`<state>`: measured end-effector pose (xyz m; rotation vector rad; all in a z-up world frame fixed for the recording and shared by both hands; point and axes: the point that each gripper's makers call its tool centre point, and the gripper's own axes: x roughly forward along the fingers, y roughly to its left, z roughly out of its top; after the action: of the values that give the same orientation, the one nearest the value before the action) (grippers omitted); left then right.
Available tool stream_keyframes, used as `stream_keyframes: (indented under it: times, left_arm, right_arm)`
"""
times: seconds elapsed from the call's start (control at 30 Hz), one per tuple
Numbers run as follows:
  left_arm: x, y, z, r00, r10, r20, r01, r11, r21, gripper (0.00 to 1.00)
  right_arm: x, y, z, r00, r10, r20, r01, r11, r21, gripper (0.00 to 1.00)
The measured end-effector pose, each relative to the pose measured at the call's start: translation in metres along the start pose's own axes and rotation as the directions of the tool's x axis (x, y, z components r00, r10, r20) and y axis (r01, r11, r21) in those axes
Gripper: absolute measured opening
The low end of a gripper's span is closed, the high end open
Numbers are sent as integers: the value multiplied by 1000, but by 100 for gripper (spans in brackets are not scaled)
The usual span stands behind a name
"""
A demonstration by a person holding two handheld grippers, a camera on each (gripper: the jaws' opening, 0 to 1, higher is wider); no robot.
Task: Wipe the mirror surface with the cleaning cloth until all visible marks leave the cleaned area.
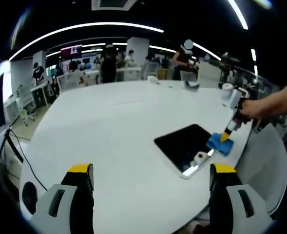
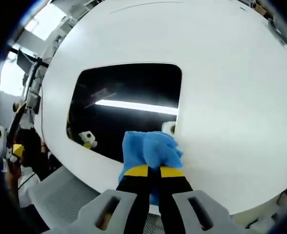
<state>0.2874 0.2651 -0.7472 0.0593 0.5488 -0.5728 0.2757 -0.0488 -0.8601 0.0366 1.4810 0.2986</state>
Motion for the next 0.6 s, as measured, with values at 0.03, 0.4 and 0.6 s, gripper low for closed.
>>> stream_keyframes:
  times: [0.03,0.4,0.6]
  left_arm:
    - [0,0,1,1000,1,0,-1,1000,0,100]
    - [0,6,-1,1000,16,-1,-16,1000,-3,100]
    - [3,8,1,1000,15,0,-15,1000,-9,100]
  right_arm:
    - [0,0,1,1000,-1,0,1,1000,-1,0]
    - [0,-3,16,1000,-5,2,5,1000,-5,0]
    - [0,-4,20,1000,-2,3,2,1000,-1,0]
